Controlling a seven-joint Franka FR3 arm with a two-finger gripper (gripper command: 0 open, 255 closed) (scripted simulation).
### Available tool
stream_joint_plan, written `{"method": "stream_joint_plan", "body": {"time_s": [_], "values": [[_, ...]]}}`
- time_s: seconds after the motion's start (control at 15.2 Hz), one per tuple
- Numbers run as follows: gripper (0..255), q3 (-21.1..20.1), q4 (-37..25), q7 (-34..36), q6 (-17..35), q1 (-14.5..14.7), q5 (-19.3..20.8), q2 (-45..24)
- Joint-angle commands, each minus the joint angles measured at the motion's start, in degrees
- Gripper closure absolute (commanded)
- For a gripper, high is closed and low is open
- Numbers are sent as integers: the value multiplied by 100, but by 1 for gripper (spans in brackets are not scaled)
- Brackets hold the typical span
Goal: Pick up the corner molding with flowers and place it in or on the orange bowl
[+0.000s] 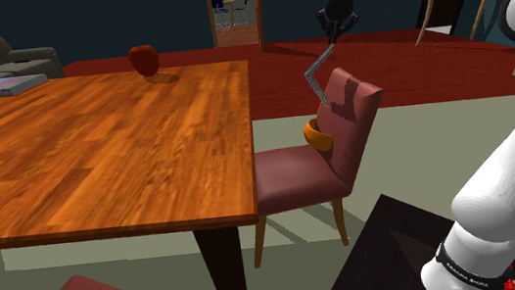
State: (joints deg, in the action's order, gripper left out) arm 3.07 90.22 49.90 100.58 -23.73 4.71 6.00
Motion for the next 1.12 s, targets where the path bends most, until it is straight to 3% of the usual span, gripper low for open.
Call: {"method": "stream_joint_plan", "body": {"time_s": [0.0, 1.06], "values": [[255, 31, 151, -57, 41, -24, -6, 111], [255, 28, 1732, 42, 1320, -45, 41, 409]]}}
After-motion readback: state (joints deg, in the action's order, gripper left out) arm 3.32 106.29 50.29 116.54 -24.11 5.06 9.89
